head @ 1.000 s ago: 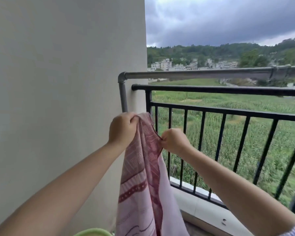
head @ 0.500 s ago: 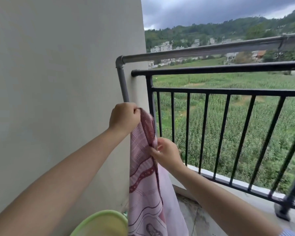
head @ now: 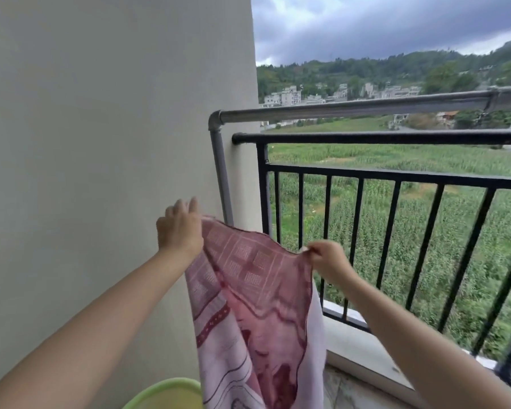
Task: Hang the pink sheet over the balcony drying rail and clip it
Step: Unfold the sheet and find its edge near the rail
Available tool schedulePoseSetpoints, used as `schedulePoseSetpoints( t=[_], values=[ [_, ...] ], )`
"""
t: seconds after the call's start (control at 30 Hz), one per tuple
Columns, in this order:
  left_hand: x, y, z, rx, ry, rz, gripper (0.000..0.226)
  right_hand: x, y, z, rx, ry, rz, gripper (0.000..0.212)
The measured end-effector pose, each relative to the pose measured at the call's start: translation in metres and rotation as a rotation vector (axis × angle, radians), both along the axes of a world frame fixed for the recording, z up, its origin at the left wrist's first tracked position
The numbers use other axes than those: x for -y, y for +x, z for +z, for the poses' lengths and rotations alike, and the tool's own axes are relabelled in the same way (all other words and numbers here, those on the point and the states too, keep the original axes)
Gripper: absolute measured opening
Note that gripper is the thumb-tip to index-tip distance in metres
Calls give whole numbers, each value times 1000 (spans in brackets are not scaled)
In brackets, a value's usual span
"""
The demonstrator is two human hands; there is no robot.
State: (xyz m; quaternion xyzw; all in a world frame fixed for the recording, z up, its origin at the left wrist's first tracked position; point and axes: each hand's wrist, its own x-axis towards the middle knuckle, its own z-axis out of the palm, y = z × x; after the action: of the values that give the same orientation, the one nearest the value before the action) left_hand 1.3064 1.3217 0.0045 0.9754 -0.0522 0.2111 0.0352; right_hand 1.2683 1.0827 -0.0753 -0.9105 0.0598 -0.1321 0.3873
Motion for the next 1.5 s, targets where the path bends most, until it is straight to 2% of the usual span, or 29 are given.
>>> schedulePoseSetpoints(
  t=[0.07, 0.1, 0.17, 0.23, 0.27, 0.33, 0.43, 0.5, 0.63, 0.73, 0.87, 1.0, 1.13, 1.23, 1.3, 1.37, 1.43, 1.47, 1.5],
  values=[
    [12, -10, -9, -113, -6, -213, 63, -6, -5, 54, 101, -163, 113, 18],
    [23, -17, -13, -151, -83, -385, 64, -10, -6, 78, 139, -232, 145, 18],
    [45, -31, -15, -151, -354, -613, 56, -19, -9, 112, 179, -340, 183, 18],
    [57, -34, -11, 1, -601, -631, 27, -25, -10, 128, 214, -415, 194, 20],
    [59, -31, -8, 67, -654, -591, 22, -26, -11, 129, 226, -421, 193, 21],
    [62, -27, -2, 82, -683, -578, 21, -27, -15, 124, 229, -389, 180, 20],
    [68, -26, -4, -130, -633, -681, 25, -25, -18, 114, 219, -318, 149, 18],
    [72, -26, -16, -197, -566, -710, 23, -21, -18, 110, 212, -287, 147, 18],
    [77, -24, -26, -120, -709, -638, 21, -11, -20, 104, 198, -261, 128, 17],
    [78, -20, -21, -2, -755, -594, 20, -5, -24, 91, 94, -230, 157, 16],
    [78, -20, -6, 117, -718, -587, 18, -18, -23, 43, -45, -21, 202, 14],
    [77, -13, 10, 220, -735, -497, 21, -35, -11, -10, -109, -127, -38, 36],
    [76, -10, 16, 264, -738, -458, 21, -27, -2, -34, -227, -64, -188, 18],
    [67, -8, 21, 294, -768, -393, 23, -12, -3, -44, -265, -114, -253, 15],
    [56, 0, 24, 309, -748, -331, 24, -3, -3, -42, -216, -125, -258, 17],
    [38, 12, 22, 277, -630, -217, 24, 9, -1, -26, -154, -105, -168, 20],
    [22, 19, 18, 197, -338, -81, 24, 17, -2, 8, -112, -140, -43, 24],
    [19, 17, 13, 156, -197, -74, 28, 18, -4, 30, -89, -167, 16, 22],
    [20, 13, 7, 118, -115, -157, 36, 17, -7, 51, -64, -205, 69, 18]
  ],
)
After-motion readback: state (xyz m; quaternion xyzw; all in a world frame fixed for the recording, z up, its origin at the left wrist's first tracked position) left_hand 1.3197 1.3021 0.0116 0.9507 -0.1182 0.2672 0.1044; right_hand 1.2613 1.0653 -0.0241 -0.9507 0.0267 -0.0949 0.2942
